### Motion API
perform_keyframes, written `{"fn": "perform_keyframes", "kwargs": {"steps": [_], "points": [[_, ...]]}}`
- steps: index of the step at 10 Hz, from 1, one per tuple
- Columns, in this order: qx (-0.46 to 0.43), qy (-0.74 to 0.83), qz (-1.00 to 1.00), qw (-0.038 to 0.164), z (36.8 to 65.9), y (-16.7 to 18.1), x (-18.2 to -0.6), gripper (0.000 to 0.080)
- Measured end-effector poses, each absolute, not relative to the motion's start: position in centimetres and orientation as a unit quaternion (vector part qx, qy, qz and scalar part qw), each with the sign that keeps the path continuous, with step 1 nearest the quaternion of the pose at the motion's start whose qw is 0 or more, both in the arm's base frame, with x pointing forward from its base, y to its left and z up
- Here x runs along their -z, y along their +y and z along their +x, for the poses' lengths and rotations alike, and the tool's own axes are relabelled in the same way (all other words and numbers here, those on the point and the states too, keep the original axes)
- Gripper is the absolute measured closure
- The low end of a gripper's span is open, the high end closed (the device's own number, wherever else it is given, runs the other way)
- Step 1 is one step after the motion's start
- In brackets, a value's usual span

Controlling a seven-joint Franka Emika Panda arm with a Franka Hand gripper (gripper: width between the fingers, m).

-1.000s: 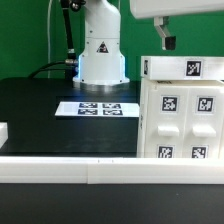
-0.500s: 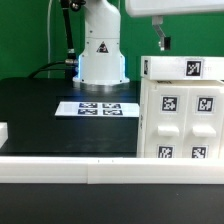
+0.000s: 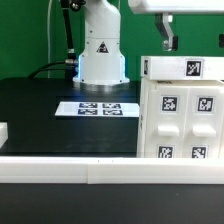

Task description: Assemble cabinet

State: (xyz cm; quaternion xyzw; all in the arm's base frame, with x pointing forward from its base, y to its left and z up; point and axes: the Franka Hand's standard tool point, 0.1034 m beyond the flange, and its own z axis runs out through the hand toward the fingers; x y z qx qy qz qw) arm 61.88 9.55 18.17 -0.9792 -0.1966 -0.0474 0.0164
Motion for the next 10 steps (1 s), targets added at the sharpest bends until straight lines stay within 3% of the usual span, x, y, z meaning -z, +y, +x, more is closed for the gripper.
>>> {"fn": "perform_keyframes", "kwargs": {"steps": [2, 8, 10], "points": [[0.048, -0.267, -0.962, 0.011, 61.91, 9.35, -18.17, 0.0002], [0.034, -0.557, -0.829, -0.041, 61.53, 9.82, -17.53, 0.0002], [0.028, -0.615, -0.786, -0.050, 61.54, 9.52, -17.48, 0.0002]]}}
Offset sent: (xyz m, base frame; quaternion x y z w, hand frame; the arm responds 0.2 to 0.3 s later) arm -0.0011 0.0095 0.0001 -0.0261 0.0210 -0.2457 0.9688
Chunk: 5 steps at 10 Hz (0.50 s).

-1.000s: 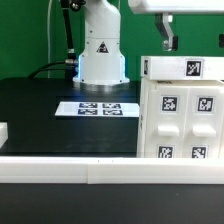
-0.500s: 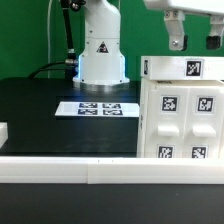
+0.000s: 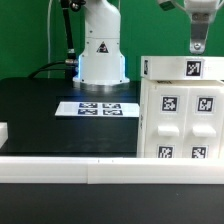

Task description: Assemble cabinet

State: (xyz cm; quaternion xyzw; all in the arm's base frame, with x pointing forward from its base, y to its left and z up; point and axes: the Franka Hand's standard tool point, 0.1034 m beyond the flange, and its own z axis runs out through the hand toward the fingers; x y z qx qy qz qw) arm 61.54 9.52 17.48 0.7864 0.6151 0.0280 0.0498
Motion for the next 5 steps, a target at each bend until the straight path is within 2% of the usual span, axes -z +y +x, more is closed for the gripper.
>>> {"fn": "perform_keyframes", "kwargs": {"steps": [5], "points": [[-0.011, 0.708, 0.703, 0.057, 61.32, 8.39, -16.68, 0.0002]]}}
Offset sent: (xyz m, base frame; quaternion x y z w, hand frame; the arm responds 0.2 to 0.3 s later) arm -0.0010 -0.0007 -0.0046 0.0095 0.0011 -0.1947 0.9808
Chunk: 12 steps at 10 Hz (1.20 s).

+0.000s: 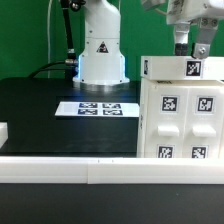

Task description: Assemble cabinet

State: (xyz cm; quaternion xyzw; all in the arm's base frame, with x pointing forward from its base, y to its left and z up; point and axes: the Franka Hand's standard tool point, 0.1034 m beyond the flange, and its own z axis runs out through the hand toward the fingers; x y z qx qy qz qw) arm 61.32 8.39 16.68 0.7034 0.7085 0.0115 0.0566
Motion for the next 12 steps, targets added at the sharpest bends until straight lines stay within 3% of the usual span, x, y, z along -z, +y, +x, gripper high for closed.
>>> {"fn": "perform_keyframes", "kwargs": {"steps": [4, 6, 12], "points": [[-0.007, 0.701, 0.711, 0.053, 61.07, 8.30, -15.92, 0.0002], [-0.007, 0.700, 0.712, 0.053, 61.08, 8.26, -15.93, 0.0231], [-0.011, 0.640, 0.766, 0.052, 61.08, 8.09, -15.91, 0.0243]]}}
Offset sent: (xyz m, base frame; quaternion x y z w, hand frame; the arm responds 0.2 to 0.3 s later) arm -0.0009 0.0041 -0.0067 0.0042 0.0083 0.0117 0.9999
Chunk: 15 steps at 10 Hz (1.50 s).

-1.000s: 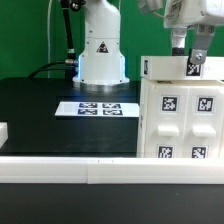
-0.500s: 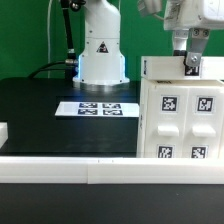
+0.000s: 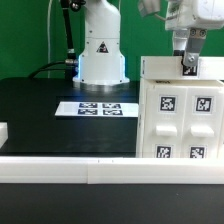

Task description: Assemble cabinet

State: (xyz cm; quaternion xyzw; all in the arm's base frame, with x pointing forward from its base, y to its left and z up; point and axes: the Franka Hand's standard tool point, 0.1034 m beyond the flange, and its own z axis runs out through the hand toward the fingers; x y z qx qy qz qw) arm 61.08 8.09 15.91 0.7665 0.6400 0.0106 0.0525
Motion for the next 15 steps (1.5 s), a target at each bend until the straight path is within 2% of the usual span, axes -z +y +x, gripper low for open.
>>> {"fn": "perform_keyframes", "kwargs": {"steps": [4, 8, 15], "points": [[-0.018, 0.507, 0.860, 0.049, 61.02, 8.10, -15.87, 0.0243], [-0.030, 0.312, 0.949, 0.037, 60.93, 7.97, -15.81, 0.0243], [-0.040, 0.031, 0.999, 0.018, 60.91, 8.26, -15.75, 0.0243]]}}
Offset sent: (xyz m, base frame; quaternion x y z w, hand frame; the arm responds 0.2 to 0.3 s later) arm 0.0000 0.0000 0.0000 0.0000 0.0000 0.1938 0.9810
